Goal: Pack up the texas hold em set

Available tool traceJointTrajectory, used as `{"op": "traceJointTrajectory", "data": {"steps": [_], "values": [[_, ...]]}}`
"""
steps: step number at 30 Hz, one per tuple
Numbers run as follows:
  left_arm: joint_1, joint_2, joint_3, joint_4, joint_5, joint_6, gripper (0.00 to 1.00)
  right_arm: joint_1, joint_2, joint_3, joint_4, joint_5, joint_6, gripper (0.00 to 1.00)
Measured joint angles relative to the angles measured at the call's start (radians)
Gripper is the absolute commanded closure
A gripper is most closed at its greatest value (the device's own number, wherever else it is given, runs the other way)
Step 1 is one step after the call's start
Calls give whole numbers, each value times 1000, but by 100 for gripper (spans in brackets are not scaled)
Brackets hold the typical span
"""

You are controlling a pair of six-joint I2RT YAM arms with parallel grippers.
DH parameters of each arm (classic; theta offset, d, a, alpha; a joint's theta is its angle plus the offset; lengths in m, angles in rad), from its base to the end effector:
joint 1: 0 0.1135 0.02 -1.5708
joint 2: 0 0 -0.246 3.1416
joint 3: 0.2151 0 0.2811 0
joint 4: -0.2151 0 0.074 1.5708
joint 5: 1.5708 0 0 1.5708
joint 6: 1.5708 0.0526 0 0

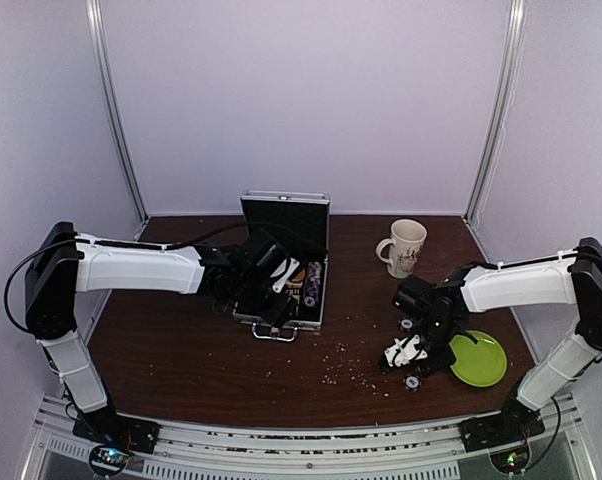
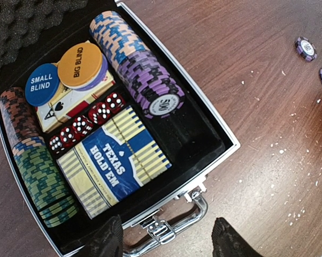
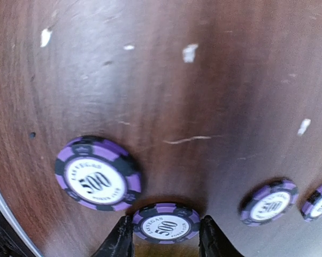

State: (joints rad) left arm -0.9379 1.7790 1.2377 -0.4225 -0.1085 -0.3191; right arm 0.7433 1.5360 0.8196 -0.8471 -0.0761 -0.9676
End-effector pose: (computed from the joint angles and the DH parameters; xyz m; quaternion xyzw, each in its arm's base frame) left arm 0.2466 -0.3265 0.1604 0.2747 0.9126 -0.1336 0.2718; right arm 0.1879 0.1781 0.0978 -0.7544 0.6553 0.0374 0.0079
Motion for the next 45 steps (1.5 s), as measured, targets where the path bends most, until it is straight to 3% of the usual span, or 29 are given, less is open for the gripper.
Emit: {"op": "traceJointTrajectory", "data": {"steps": [12,27,32,36,41,45], "values": [[0,0,-13,4,0,0,41,-72,61,166,12,10,30,68],[0,0,-38,6,0,-1,41,-115,162,192,5,2,44,62],[0,0,-38,7,-1,-1,41,-121,103,186,-16,-29,51,59],[0,-4,-42,7,-10,-1,40,-113,-64,130,-47,-109,37,51],[0,-12,-49,6,-35,0,40,25,-267,-10,-91,-161,-11,47],[0,-12,-49,3,-60,6,40,202,-314,-106,-134,-162,-43,47]]}}
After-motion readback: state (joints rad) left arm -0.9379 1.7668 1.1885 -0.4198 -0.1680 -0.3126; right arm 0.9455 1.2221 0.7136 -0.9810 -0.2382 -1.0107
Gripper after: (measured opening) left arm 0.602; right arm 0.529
